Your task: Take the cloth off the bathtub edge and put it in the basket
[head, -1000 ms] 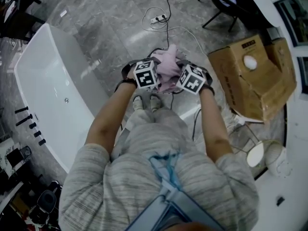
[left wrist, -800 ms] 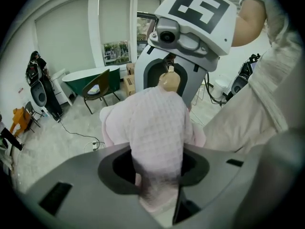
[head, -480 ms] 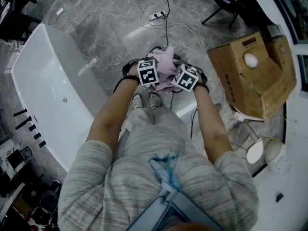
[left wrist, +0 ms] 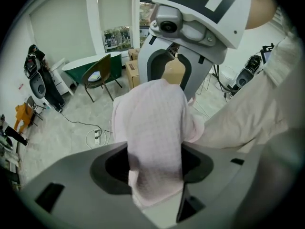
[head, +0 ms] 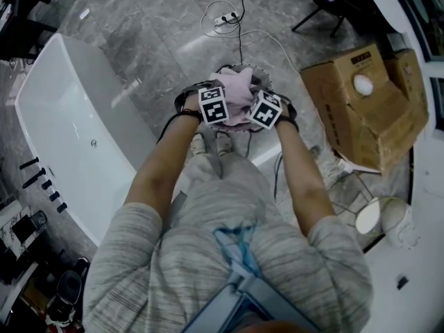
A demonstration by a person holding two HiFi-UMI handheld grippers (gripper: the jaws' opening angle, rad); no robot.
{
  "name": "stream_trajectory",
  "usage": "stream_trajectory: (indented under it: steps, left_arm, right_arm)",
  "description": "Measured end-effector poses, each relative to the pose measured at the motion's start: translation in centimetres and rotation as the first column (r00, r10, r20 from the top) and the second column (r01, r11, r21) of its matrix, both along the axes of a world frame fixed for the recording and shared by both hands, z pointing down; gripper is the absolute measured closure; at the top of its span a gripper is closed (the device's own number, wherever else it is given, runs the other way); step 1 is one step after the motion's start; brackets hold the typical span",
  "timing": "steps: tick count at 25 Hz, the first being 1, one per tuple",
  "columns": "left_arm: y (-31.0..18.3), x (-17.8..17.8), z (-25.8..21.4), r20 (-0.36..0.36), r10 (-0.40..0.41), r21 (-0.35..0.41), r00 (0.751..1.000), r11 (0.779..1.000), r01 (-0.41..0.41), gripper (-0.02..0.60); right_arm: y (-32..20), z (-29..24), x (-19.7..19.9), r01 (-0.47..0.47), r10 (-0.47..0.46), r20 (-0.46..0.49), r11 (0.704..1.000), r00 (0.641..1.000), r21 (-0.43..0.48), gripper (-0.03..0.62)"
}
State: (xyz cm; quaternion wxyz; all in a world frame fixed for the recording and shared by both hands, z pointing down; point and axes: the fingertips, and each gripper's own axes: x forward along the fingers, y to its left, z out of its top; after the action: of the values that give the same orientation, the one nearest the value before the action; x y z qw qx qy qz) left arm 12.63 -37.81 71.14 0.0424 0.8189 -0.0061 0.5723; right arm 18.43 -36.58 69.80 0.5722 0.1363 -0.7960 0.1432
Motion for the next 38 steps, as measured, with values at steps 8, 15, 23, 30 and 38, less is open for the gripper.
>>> stream_trajectory:
  steps: [8,15,23,30,38]
  left_arm:
    - [-0.3,-0.9,0.3,0.008,-0.037,-0.001,0.999,0.999,0.037,0.342]
    - [-0.3,-1.1,0.3,0.006,-0.070,-0.010,0.998,0.998,0.070,0.342]
    - [-0.2,-0.9,0.1,-0.002,-0.076,-0.017,0.997,0.997,0.076,0.342]
    - [0.0,-0.3,-0.1,-0.019,-0.079,-0.021,0.997,0.997,0.079,0.342]
    - [0.3,0.0,0.0,-0.028,-0.079,-0.037,0.996,0.996,0.078,0.342]
  right_arm:
    - [0.2,1.4,0.9,-0.026,0.026,-0.025,0.999,0.999,-0.018,0.399]
    - [0.8,2.7,2.3,-0.084,0.080,-0.062,0.994,0.995,-0.066,0.399]
    - [1.9,3.5,2.6,-0.147,0.144,-0.031,0.977,0.989,-0.153,0.397]
    - [1.7,3.2,3.1,-0.211,0.212,-0.011,0.963,0.977,-0.166,0.396]
    - [1.4,2.6,2.5,-0.220,0.225,0.014,0.963,0.974,-0.153,0.396]
